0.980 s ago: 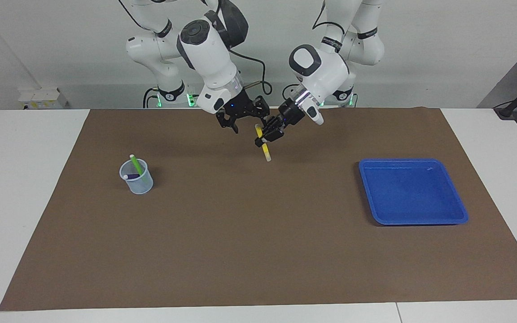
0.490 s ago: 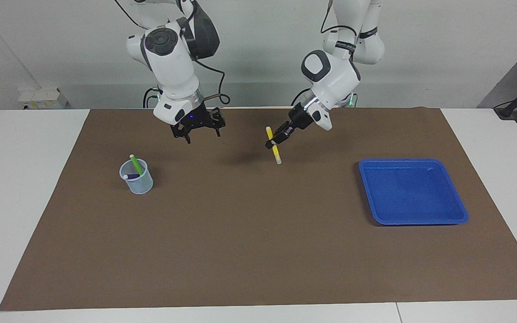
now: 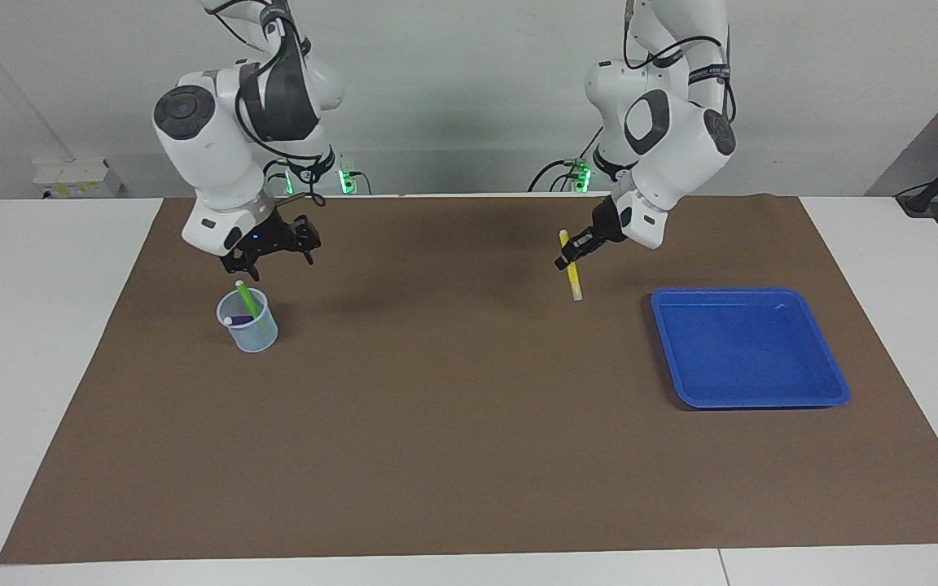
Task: Right arm passes pens to left for tray arrangement
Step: 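Lower the yellow pen into the blue tray and open the left gripper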
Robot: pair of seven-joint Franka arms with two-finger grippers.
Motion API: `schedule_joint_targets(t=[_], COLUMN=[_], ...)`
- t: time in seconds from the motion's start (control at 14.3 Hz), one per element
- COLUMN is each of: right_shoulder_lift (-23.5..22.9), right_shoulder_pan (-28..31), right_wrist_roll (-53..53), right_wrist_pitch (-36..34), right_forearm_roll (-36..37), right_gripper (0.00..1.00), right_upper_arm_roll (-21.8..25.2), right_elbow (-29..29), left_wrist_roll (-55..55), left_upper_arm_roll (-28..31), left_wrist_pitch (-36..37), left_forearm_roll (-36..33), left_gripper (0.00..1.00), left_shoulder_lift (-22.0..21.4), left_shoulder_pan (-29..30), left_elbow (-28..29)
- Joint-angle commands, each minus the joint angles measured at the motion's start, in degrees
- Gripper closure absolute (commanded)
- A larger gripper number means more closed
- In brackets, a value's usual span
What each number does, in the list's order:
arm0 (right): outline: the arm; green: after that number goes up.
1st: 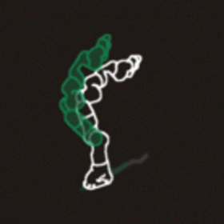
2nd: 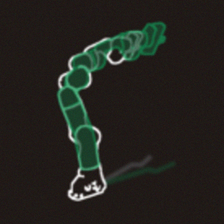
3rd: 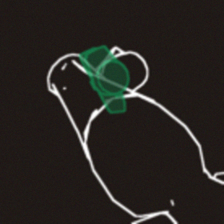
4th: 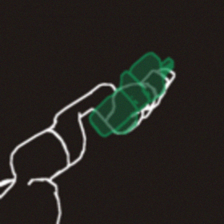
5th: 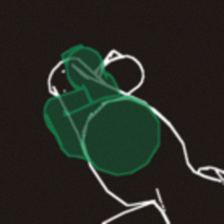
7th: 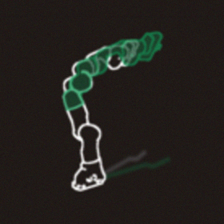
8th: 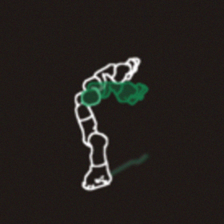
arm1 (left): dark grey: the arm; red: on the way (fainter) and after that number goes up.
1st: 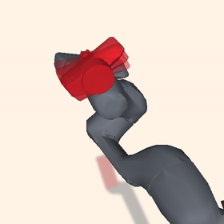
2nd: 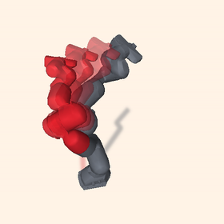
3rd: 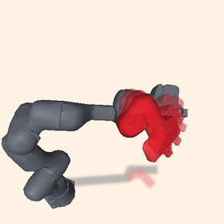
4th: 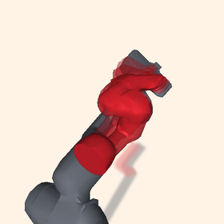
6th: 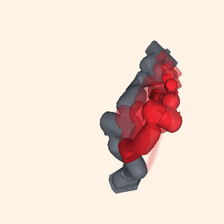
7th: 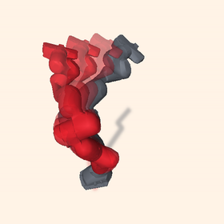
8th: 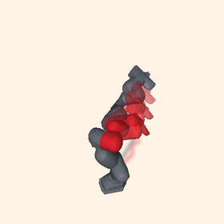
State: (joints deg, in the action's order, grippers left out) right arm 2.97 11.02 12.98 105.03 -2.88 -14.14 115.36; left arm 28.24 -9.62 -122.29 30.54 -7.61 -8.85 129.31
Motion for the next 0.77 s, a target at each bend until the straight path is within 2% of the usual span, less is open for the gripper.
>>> schedule_joint_targets(t=[0.0,0.14,0.21,0.42,0.7], right_shoulder_lift=[5.2,5.1,5.0,3.8,2.8], right_shoulder_pan=[4.5,6.0,6.3,7.7,7.6], right_wrist_roll=[0.7,0.1,-0.2,0.2,0.7], right_wrist_pitch=[2.4,4.5,5.9,8.4,10.4], right_forearm_roll=[0.8,0.8,0.8,1.0,3.7], right_gripper=[0.2,0.34,0.37,0.42,0.47], right_upper_arm_roll=[-0.7,-0.7,-0.7,-0.7,-0.8], right_elbow=[8.5,10.5,11.9,13.0,12.9], left_wrist_roll=[-7.0,-13.2,-15.7,-22.9,-34.1], left_upper_arm_roll=[-0.5,-0.5,-0.5,-0.5,-0.5], left_wrist_pitch=[4.9,7.6,8.5,9.0,8.0], left_forearm_roll=[-8.8,-13.7,-17.2,-27.4,-33.4], left_gripper=[1.0,1.0,1.0,1.0,1.0], left_shoulder_lift=[-0.6,-0.5,-0.4,0.1,0.6], left_shoulder_pan=[3.7,6.7,8.1,10.7,14.8], left_elbow=[-1.7,-3.8,-4.8,-6.2,-6.1])
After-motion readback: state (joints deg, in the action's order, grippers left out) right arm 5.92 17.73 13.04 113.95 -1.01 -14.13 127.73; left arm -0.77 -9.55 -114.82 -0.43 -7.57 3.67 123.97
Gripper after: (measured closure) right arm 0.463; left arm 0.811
